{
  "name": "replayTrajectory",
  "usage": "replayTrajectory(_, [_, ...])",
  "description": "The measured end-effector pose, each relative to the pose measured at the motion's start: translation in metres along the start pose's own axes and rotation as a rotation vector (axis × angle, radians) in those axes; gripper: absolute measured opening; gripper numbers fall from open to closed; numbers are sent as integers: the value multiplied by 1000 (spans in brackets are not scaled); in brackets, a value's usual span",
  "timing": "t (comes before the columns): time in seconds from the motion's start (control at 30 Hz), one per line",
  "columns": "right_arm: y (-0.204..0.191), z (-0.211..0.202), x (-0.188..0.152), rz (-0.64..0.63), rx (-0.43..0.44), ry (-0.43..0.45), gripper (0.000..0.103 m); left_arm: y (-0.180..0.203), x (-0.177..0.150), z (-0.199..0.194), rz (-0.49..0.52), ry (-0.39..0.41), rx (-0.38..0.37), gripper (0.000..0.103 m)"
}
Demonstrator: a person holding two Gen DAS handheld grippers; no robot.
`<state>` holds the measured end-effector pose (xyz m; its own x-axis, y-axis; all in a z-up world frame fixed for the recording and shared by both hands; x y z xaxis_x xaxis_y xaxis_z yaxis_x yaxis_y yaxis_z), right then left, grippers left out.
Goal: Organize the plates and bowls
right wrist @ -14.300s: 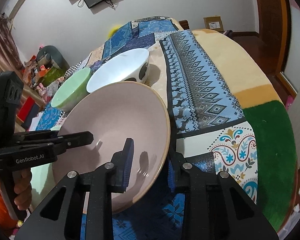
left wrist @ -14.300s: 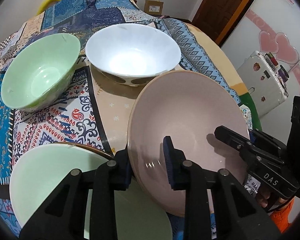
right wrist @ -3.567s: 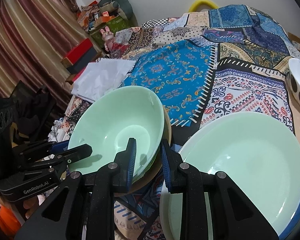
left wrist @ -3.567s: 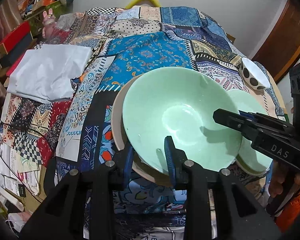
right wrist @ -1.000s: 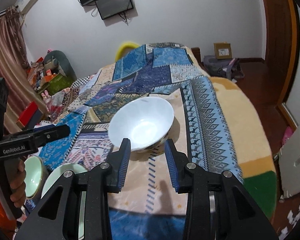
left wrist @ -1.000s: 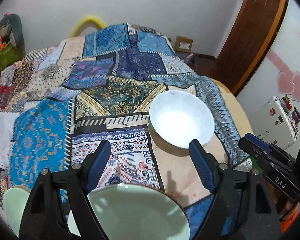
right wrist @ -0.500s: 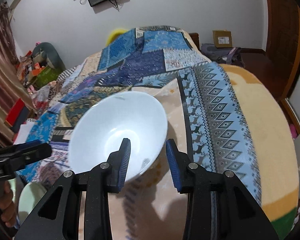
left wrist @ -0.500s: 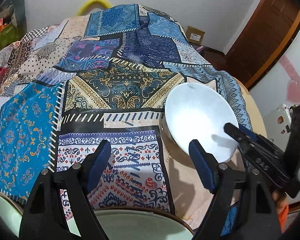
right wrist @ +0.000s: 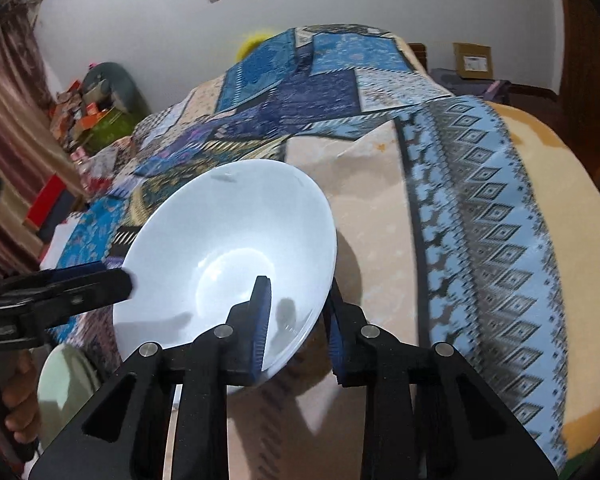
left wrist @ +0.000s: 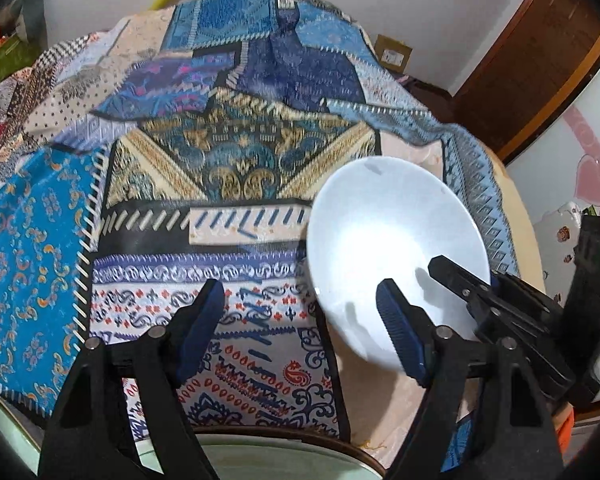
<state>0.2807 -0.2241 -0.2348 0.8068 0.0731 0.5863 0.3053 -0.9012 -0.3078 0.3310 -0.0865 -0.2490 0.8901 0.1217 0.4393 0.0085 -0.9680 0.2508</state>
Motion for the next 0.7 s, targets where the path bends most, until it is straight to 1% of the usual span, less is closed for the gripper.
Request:
replayTrajectory(0.03, [-3, 1, -2, 1, 9, -5, 23, -1, -3, 4, -2, -18, -4, 70])
replayTrajectory(0.1, [-7, -2, -7, 5, 27, -10, 23, 0, -9, 9, -1, -47, -17, 59])
replayTrajectory(0.13, [-8, 0, -6, 5, 32, -12, 23, 1, -12, 10, 6, -51, -15, 57])
replayTrajectory(0.23, [-14, 1, -8, -5, 44, -14, 23, 3, -15, 9, 40, -33, 2, 50])
replayTrajectory(0.3, [-17, 0, -10, -3, 50, -10, 23, 7, -18, 9, 51, -34, -9, 39])
replayTrajectory(0.37, [-19, 0, -10, 2, 51, -6, 23, 11, -21, 9, 50, -49, -35, 31])
replayTrajectory(0.43, [-21, -1, -9, 7, 43, -3, 23, 12, -22, 9, 47, -48, -24, 31])
replayTrajectory(0.53, [-22, -5, -10, 10, 29, 0, 23, 13, -25, 5, 44, -48, -29, 30])
replayTrajectory(0.7, [-27, -17, -13, 15, 18, 10, 23, 19, -34, -14, 53, -27, -41, 30])
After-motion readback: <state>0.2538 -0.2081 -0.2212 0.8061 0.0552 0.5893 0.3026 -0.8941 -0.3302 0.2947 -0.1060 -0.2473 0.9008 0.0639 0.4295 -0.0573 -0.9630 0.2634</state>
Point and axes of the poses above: each gripper's, at about its wrist camera, not at the fingertips, and z roughly the way its jaws point, y to its right, x to its top, the point moved 7 cm from there along z, roughly the way its jaws point, and after that the axes turned 1 degree about y, right-handed, at the moved point
